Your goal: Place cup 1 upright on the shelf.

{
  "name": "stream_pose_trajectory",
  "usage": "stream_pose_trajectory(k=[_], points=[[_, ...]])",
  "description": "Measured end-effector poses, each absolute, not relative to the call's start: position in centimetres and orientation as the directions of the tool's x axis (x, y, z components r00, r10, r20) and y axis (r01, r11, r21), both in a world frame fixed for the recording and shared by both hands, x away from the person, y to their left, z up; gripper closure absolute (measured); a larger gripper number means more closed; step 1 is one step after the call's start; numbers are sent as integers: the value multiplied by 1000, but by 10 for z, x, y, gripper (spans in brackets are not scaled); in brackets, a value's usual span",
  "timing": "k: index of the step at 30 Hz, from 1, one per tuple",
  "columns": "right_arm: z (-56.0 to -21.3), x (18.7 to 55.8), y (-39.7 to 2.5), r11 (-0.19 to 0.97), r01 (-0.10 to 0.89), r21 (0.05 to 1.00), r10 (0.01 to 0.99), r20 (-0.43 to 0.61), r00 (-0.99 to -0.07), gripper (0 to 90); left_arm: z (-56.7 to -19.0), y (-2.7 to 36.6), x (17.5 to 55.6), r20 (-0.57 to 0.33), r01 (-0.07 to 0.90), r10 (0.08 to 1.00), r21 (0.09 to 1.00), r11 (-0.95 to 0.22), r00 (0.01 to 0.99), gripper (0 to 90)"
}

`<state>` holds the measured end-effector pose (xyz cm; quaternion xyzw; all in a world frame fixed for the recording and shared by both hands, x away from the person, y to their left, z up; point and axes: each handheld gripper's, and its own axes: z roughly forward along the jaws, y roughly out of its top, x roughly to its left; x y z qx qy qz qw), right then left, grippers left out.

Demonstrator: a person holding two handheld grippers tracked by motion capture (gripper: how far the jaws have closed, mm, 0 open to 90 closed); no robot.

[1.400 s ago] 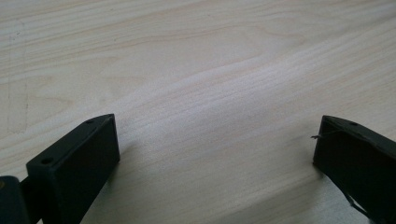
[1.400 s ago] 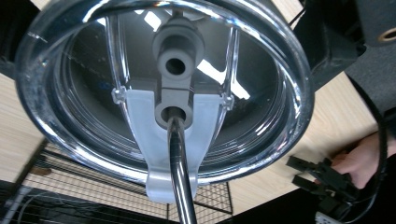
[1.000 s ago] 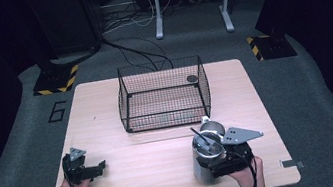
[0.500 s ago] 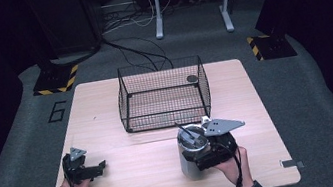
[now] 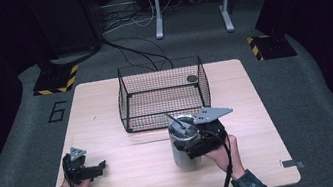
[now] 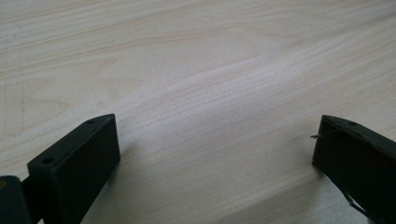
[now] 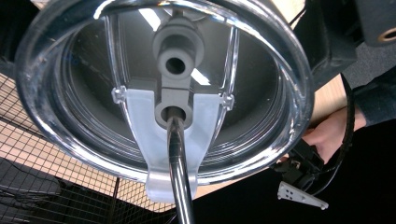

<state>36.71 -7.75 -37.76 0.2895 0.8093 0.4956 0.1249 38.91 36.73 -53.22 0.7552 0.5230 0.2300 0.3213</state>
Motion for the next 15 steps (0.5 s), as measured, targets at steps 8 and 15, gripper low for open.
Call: stream_pose_trajectory(k=[8,15], points=[[-370,379,-70,351,336,874,586,75,-807,36,-532,367,389,13,642,938,726,-247,347,5],[-363,390,-65,347,339,874,590,78,-804,36,-532,367,389,14,641,937,726,-250,350,4]])
